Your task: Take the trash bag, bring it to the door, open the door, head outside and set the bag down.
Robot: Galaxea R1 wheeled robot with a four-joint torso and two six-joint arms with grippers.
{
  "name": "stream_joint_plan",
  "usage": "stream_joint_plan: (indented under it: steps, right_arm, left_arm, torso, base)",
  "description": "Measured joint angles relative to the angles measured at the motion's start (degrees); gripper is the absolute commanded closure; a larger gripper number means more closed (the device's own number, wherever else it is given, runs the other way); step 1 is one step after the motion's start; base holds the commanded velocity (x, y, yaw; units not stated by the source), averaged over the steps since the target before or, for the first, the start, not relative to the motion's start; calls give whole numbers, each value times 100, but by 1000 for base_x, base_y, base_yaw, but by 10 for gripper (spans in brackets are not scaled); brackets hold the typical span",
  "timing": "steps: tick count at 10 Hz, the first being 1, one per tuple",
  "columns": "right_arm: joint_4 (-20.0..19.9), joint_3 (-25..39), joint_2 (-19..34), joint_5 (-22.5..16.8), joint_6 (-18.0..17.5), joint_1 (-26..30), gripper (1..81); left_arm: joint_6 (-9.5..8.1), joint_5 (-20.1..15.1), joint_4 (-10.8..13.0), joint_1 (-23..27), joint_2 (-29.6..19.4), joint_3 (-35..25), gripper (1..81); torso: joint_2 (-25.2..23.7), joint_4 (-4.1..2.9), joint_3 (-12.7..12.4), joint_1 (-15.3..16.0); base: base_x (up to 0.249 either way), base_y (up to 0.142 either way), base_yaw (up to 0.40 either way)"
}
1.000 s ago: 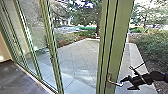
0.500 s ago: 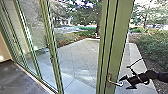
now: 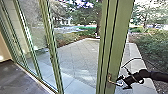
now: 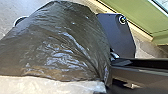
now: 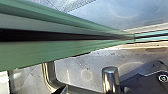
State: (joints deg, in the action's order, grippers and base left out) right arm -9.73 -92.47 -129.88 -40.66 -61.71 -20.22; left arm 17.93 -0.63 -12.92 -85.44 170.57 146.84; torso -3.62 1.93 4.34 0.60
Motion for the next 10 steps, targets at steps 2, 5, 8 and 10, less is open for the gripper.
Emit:
stream_joint_plan:
  steps: [2, 5, 8, 10]
  right_arm:
    - [193, -78, -160, -20, -310, -52, 10]
    - [282, -260, -243, 55, -595, -265, 10]
    - [308, -390, -345, 150, -806, -428, 10]
    - [321, -552, -461, 171, -806, -507, 10]
  left_arm:
    - [0, 0, -5, 0, -9, 0, 811]
    - [0, 1, -13, 0, -6, 24, 811]
    - [0, 1, -13, 0, 7, 33, 811]
    - [0, 1, -13, 0, 7, 35, 811]
  torso:
    - [2, 0, 0, 0]
    - [2, 0, 0, 0]
    - [2, 0, 0, 0]
    - [2, 0, 0, 0]
  base:
    - [0, 0, 0]
    - [0, 0, 0]
    - [0, 0, 0]
    - [0, 0, 0]
